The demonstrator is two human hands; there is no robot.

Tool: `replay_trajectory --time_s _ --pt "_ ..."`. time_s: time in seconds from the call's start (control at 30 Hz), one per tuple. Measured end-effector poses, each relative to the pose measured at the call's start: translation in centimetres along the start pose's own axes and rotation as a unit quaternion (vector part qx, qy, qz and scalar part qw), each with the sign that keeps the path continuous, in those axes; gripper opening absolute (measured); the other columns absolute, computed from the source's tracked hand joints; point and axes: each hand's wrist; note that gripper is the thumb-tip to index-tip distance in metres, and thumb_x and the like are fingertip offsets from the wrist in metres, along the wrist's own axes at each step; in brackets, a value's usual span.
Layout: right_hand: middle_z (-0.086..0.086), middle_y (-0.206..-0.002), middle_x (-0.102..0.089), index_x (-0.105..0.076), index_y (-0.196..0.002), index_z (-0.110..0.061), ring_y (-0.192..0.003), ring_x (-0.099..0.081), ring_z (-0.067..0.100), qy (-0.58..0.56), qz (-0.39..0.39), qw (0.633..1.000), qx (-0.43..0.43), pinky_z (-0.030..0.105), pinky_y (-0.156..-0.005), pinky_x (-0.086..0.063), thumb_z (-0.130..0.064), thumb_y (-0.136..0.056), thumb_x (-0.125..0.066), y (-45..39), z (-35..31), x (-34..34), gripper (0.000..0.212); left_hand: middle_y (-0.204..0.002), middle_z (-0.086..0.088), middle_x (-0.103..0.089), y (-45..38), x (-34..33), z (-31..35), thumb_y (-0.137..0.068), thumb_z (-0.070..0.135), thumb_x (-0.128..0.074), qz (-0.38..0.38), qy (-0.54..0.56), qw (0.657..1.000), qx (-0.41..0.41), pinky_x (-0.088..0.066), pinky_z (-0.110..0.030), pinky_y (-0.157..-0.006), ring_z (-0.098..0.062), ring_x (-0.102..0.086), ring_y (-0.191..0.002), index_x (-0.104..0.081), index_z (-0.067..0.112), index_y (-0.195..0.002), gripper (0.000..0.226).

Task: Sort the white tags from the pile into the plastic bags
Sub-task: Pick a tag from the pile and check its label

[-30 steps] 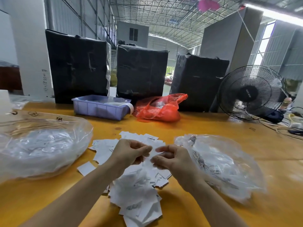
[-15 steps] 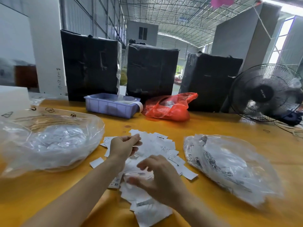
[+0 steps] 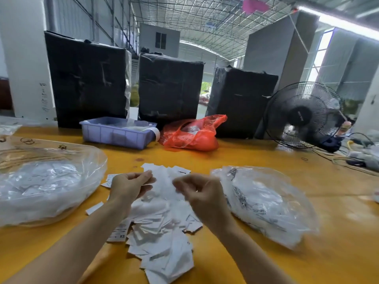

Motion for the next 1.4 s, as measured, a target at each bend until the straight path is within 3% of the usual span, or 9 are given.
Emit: replay_trajectory --time_s 0.13,0.3,0.47,0.57,0.67,0.77,1.0,1.23,1.4 --pt "0.010 -0.072 -0.070 -0.073 -0.082 -0.001 -0.061 -0.062 0.020 0.220 0.314 0.923 -0.016 0.027 -0.058 -0.048 -0.014 -0.087 -0.065 -2.4 2.7 9.8 0.016 -0.075 -0.008 -0.073 0.5 -0.5 0.1 -0.083 0.008 -0.069 -0.037 0.006 0.999 0.013 -0.052 -0.016 -0.050 -0.012 -0.069 -0.056 -0.068 -0.003 -0.088 0.012" --pt "0.008 -0.054 -0.050 -0.055 -0.061 0.001 -0.050 -0.045 0.019 0.421 0.092 0.836 -0.339 0.025 -0.046 -0.033 -0.014 -0.079 -0.071 -1.6 7.0 15.8 0.028 -0.080 -0.014 -0.074 1.2 -1.4 0.4 -0.081 0.006 -0.070 -0.084 -0.007 0.996 0.017 -0.054 -0.020 -0.058 -0.013 -0.070 -0.059 -0.068 -0.006 -0.086 0.013" --pt "0.017 -0.105 -0.060 -0.061 -0.099 -0.003 -0.102 -0.051 0.036 0.564 0.206 0.765 -0.232 0.037 -0.073 -0.045 -0.023 -0.089 -0.061 -1.8 5.7 12.9 0.023 -0.080 -0.013 -0.074 1.4 -1.3 0.4 -0.083 0.005 -0.068 -0.101 -0.013 0.994 0.027 -0.051 -0.016 -0.051 -0.012 -0.068 -0.057 -0.067 -0.003 -0.086 0.009" --pt "0.019 -0.097 -0.067 -0.068 -0.100 0.000 -0.090 -0.060 0.036 0.482 0.260 0.837 0.002 0.043 -0.076 -0.052 -0.002 -0.084 -0.059 -2.2 4.0 9.9 0.018 -0.075 -0.015 -0.073 1.4 -1.4 0.5 -0.082 -0.004 -0.066 -0.097 -0.006 0.995 0.039 -0.051 -0.016 -0.050 -0.012 -0.066 -0.053 -0.066 -0.004 -0.087 0.006" --pt "0.012 -0.083 -0.072 -0.072 -0.088 0.000 -0.076 -0.066 0.023 0.366 0.079 0.919 0.122 0.034 -0.072 -0.055 0.007 -0.081 -0.061 -1.8 2.8 5.8 0.015 -0.071 -0.012 -0.073 1.7 -1.5 0.5 -0.079 -0.009 -0.067 -0.105 -0.020 0.993 0.045 -0.051 -0.014 -0.048 -0.012 -0.066 -0.054 -0.066 -0.002 -0.087 0.010" --pt "0.010 -0.110 -0.069 -0.068 -0.108 -0.006 -0.100 -0.063 0.021 0.405 -0.099 0.909 0.007 0.029 -0.088 -0.049 -0.009 -0.090 -0.057 -1.4 3.6 3.6 0.021 -0.071 -0.007 -0.073 1.7 -1.6 0.5 -0.082 -0.009 -0.064 -0.112 -0.051 0.992 0.033 -0.051 -0.013 -0.051 -0.012 -0.064 -0.061 -0.067 0.002 -0.087 0.012" --pt "0.007 -0.120 -0.062 -0.059 -0.120 -0.009 -0.110 -0.057 0.022 0.458 -0.201 0.850 -0.166 0.032 -0.093 -0.046 -0.040 -0.072 -0.079 -1.3 4.4 5.0 0.061 -0.068 -0.004 -0.071 1.7 -1.8 0.3 -0.083 -0.001 -0.066 -0.117 -0.062 0.991 0.016 -0.049 -0.016 -0.056 -0.005 -0.062 -0.058 -0.071 0.008 -0.083 0.009" --pt "0.009 -0.112 -0.065 -0.065 -0.109 -0.006 -0.101 -0.060 0.023 0.468 -0.201 0.853 -0.116 0.034 -0.089 -0.050 -0.017 -0.092 -0.052 -1.0 5.2 4.6 0.025 -0.062 -0.002 -0.065 1.8 -1.6 0.2 -0.078 -0.002 -0.071 -0.127 -0.086 0.988 0.024 -0.045 -0.014 -0.046 -0.005 -0.052 -0.046 -0.071 0.008 -0.081 0.010" --pt "0.005 -0.096 -0.064 -0.061 -0.087 -0.012 -0.085 -0.054 0.017 0.389 -0.101 0.913 -0.074 0.027 -0.066 -0.038 -0.033 -0.094 -0.054 -1.1 4.7 2.6 0.023 -0.063 -0.005 -0.063 1.7 -1.5 0.1 -0.075 -0.007 -0.072 -0.135 -0.097 0.986 0.024 -0.042 -0.014 -0.044 -0.007 -0.046 -0.042 -0.069 0.004 -0.088 0.017"
Point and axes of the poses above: each hand's wrist, its own y-axis away from the middle knuckle, its own x-axis out of the back of the hand, z = x × y
